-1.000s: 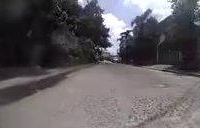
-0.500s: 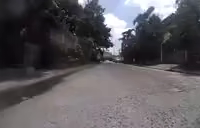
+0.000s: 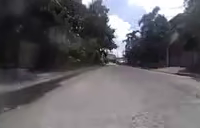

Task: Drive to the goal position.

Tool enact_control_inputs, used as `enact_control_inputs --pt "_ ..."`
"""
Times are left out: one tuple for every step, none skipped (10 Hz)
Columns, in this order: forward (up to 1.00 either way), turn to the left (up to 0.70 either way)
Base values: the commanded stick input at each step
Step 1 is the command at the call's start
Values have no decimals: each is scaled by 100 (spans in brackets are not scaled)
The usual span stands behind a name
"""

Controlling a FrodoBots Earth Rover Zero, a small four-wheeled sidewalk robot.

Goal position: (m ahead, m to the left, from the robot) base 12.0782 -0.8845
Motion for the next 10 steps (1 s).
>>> enact_control_inputs --pt "100 0" --pt "100 0" --pt "100 0" --pt "100 0" --pt "100 -4" --pt "100 -20" --pt "100 -38" --pt "100 -39" --pt "100 -39" --pt "100 -38"
